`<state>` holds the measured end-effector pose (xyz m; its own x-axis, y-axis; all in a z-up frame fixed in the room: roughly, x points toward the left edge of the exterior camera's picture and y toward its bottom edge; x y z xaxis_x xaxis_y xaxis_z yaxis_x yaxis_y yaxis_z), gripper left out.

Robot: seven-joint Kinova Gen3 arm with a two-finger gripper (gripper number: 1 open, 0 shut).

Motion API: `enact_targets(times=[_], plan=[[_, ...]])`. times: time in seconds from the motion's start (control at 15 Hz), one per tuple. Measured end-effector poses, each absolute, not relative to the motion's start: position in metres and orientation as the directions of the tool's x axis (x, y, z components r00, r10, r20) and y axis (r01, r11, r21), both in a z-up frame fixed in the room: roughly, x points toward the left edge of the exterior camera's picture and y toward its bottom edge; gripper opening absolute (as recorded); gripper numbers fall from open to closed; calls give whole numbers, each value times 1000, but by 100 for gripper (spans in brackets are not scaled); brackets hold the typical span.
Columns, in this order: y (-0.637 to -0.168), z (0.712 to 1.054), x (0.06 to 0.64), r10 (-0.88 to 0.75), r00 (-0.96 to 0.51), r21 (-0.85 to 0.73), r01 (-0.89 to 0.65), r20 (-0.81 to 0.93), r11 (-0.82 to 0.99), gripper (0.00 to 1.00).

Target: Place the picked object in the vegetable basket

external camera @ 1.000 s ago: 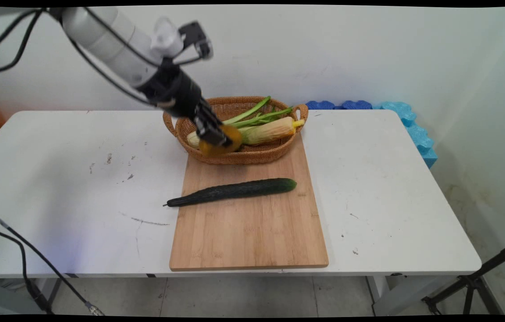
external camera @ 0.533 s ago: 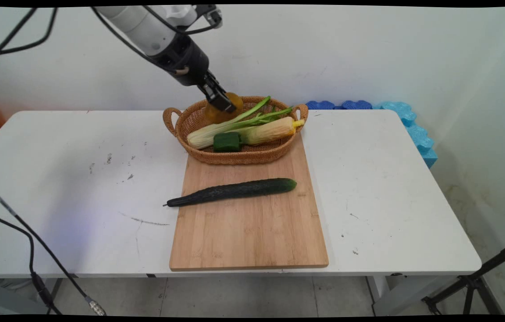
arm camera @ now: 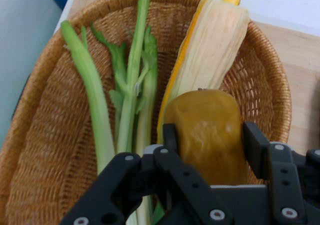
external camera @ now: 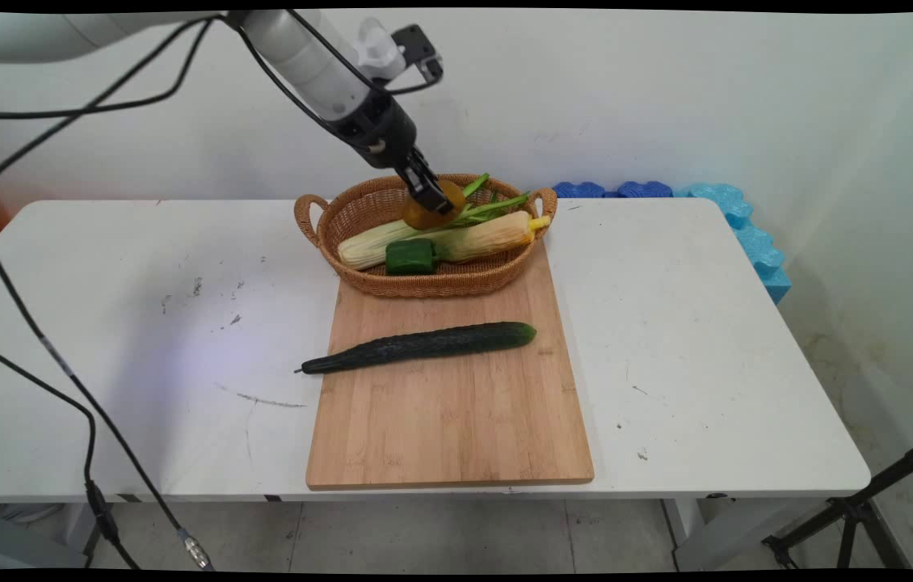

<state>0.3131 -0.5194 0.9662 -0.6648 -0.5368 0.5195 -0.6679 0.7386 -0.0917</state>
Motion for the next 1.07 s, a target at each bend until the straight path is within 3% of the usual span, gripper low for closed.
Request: enact_targets(times=[1.0,1.07], plan=[[-544,915,293,-477,-706,-48,-583,524,811,0],[-545,914,292,-472,-708,-51,-580,525,813,100]])
